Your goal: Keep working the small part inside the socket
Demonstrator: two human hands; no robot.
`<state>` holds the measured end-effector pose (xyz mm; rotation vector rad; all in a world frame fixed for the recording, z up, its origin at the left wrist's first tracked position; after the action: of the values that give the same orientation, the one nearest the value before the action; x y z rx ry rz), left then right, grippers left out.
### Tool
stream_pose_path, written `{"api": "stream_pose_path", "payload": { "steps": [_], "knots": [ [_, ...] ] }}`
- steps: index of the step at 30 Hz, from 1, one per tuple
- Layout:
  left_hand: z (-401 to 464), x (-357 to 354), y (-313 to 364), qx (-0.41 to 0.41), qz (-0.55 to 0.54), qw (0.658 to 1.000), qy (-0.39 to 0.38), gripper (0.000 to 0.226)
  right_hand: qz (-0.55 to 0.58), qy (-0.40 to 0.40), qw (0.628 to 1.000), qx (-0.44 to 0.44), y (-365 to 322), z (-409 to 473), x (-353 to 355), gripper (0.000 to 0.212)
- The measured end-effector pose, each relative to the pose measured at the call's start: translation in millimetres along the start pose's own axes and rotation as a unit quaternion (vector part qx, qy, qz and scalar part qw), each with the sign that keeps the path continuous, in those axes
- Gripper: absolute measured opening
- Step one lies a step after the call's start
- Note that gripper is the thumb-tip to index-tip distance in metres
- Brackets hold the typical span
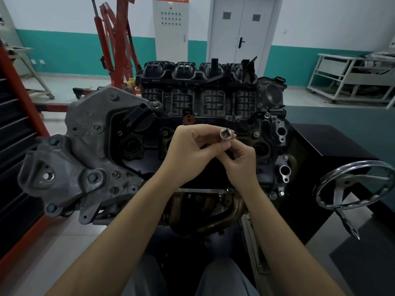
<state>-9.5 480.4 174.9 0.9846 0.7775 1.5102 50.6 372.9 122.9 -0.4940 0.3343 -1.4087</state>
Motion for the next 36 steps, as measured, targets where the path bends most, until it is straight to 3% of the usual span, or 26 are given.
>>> {"api": "stream_pose_path", "payload": {
  "steps": [3, 8, 14, 20, 26, 32, 36],
  "knots": [
    [-0.5, -2.3, -0.8, 0.001, -0.009, 1.0, -0.018, 0.027, 0.007, 0.028, 0.999, -0.021, 6.0, -1.6, 2.9, 0.015],
    [-0.6, 2.7, 1.7, -0.006, -0.016, 0.999, 0.031, 0.022, 0.005, 0.017, 1.0, -0.006, 3.3, -0.5, 3.5, 0.015],
    [-2.2, -7.0, 2.9, 0.003, -0.054, 0.997, -0.054, 0.033, 0.01, 0.021, 1.0, -0.003, 0.8, -0.1, 2.0, 0.024],
    [-5.0, 2.7, 5.3, -0.029, 0.082, 0.994, 0.063, 0.018, 0.019, 0.027, 0.999, -0.015, 6.2, -1.8, 3.2, 0.012],
    [-3.1, -4.2, 1.6, -0.013, 0.016, 1.0, 0.006, 0.031, 0.013, 0.009, 1.0, 0.004, -1.4, -1.1, 0.9, 0.019],
    [-5.4, 2.3, 6.1, -0.036, 0.074, 0.993, 0.081, 0.022, 0.005, 0.021, 1.0, -0.005, 3.2, -1.3, 3.5, 0.013],
    [-4.9, -2.7, 2.4, -0.021, 0.028, 0.999, 0.021, 0.027, 0.01, 0.013, 1.0, 0.001, 0.9, -1.9, 2.0, 0.018]
  ]
}}
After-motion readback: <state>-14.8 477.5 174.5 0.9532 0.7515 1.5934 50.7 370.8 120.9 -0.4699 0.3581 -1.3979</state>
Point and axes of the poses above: each hand's wrist, its own z-axis towards the middle knuckle, its own x-axis out of the back of the hand, y = z × x, the point moved 9 cm from there along z, towards the middle knuckle, and after that the axes turned 12 degrees about x, right-handed, at the moved point
